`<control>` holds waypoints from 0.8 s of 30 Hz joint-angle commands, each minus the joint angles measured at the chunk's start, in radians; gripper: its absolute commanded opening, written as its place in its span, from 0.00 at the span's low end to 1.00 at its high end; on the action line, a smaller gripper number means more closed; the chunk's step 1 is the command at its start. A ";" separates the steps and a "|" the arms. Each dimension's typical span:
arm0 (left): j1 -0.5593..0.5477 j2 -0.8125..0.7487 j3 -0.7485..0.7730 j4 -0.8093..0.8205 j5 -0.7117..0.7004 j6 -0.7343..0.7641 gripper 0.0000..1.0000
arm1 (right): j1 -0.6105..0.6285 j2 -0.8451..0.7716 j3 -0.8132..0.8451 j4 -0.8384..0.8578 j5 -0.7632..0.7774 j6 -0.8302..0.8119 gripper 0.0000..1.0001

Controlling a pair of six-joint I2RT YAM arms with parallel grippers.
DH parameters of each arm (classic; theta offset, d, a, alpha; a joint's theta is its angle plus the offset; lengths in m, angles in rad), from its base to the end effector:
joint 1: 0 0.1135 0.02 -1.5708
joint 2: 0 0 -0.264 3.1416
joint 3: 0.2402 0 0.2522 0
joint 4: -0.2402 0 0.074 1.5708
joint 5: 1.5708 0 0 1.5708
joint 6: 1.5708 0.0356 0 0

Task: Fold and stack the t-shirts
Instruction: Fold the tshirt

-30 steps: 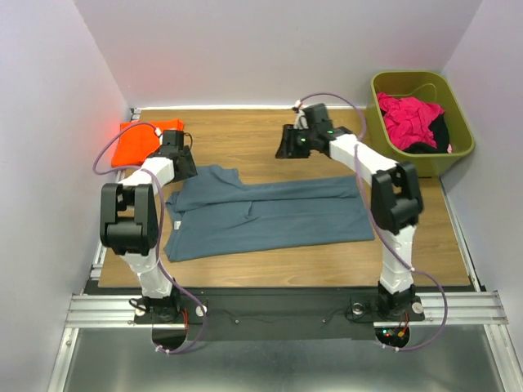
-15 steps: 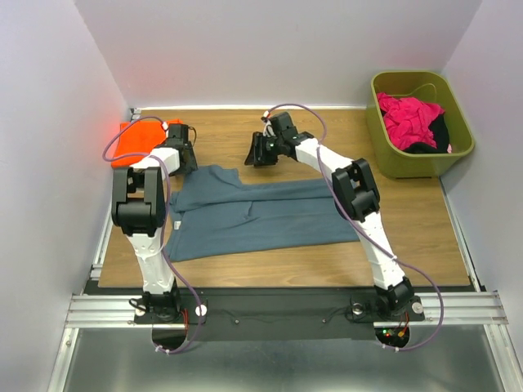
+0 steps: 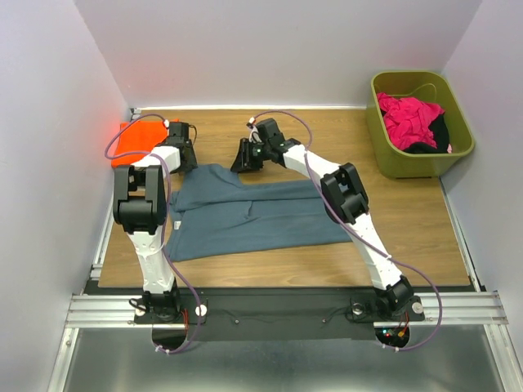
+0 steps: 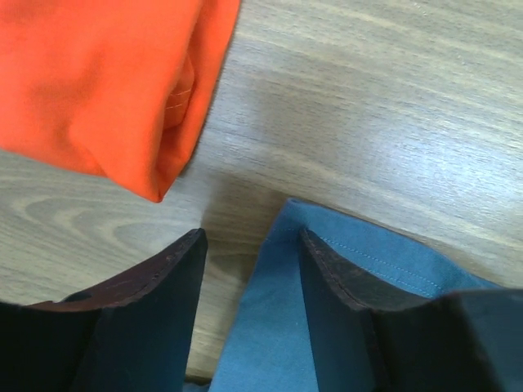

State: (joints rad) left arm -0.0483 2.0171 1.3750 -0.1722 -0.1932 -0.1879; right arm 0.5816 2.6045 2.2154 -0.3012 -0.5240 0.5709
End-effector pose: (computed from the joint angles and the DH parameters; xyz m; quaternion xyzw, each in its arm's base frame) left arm 0.4406 -0.0145 0.1738 -0.1000 0.9202 0.0457 0.3756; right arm 0.4724 0.3319 0.1444 -0.1151 0.8732 0.4208 0.2175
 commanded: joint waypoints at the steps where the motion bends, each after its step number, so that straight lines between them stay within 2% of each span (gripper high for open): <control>1: 0.005 0.034 0.015 -0.026 0.015 0.018 0.54 | 0.030 0.040 0.027 0.019 -0.013 0.015 0.38; 3: 0.005 0.038 0.009 -0.024 0.020 0.021 0.50 | 0.035 0.048 0.029 0.020 -0.007 0.015 0.35; 4: 0.004 0.040 0.006 -0.026 0.026 0.019 0.44 | 0.034 0.051 0.032 0.022 -0.005 0.015 0.32; 5: 0.004 0.043 0.003 -0.026 0.032 0.021 0.39 | 0.034 0.052 0.035 0.022 0.001 0.014 0.26; 6: 0.004 0.045 0.001 -0.029 0.032 0.021 0.39 | 0.034 0.052 0.035 0.022 0.001 0.012 0.22; 7: 0.004 0.049 -0.004 -0.029 0.040 0.021 0.33 | 0.034 0.052 0.039 0.024 0.007 0.009 0.14; 11: 0.001 0.061 -0.007 -0.029 0.060 0.028 0.22 | 0.034 0.045 0.049 0.025 0.012 -0.003 0.01; 12: 0.001 0.061 -0.007 -0.029 0.063 0.030 0.14 | 0.034 0.043 0.050 0.027 0.012 -0.006 0.01; 15: 0.001 0.042 -0.013 -0.032 0.057 0.041 0.00 | 0.034 0.019 0.044 0.028 0.002 -0.026 0.01; 18: 0.001 0.006 -0.020 -0.035 0.026 0.039 0.00 | 0.035 -0.006 0.037 0.028 0.004 -0.038 0.01; 24: 0.001 -0.162 -0.077 -0.061 0.011 0.019 0.00 | 0.034 -0.104 -0.019 0.027 0.025 -0.080 0.01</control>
State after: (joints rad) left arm -0.0521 1.9911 1.3422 -0.1631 -0.1509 -0.1661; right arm 0.6098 2.6183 2.2181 -0.2852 -0.5190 0.5404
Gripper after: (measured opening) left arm 0.062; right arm 0.035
